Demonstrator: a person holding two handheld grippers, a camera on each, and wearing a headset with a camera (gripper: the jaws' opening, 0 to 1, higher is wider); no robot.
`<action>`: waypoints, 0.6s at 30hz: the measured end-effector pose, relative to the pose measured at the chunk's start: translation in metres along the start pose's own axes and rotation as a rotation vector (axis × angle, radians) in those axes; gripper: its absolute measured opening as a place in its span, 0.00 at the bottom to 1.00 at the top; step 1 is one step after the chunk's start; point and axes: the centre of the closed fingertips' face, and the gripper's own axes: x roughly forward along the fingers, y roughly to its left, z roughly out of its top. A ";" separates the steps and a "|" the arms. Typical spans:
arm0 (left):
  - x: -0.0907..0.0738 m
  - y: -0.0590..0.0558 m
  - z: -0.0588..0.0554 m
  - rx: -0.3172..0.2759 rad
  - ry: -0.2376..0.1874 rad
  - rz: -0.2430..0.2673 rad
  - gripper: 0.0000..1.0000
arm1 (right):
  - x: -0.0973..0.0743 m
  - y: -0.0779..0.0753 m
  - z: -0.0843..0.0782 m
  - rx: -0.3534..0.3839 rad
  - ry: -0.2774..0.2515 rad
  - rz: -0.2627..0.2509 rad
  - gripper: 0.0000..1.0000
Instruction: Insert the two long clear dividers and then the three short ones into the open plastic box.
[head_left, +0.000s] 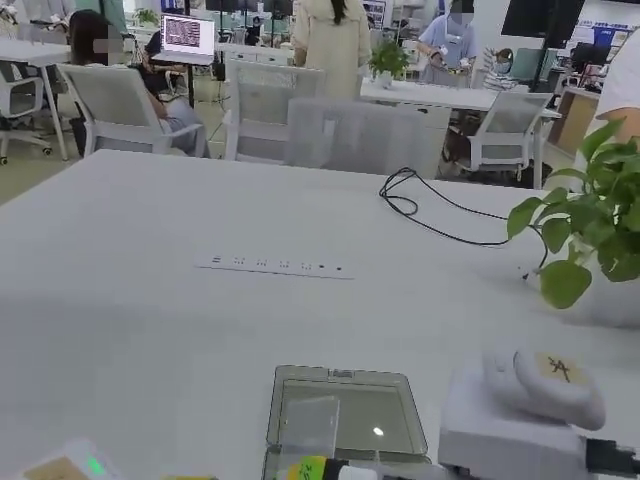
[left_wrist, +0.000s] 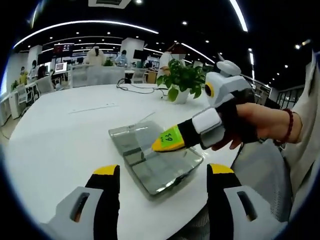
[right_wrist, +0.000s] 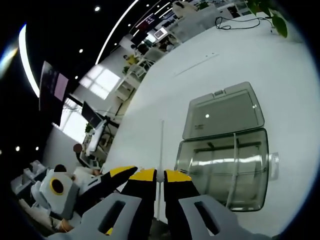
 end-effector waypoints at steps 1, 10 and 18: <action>0.000 0.000 0.000 0.021 0.002 0.000 0.74 | -0.001 -0.003 -0.001 0.014 0.015 -0.018 0.06; 0.005 -0.002 -0.004 0.155 0.009 -0.011 0.87 | -0.004 -0.027 -0.005 0.076 0.132 -0.137 0.06; 0.008 -0.003 -0.004 0.197 -0.009 -0.044 0.97 | 0.002 -0.036 -0.009 0.093 0.200 -0.195 0.06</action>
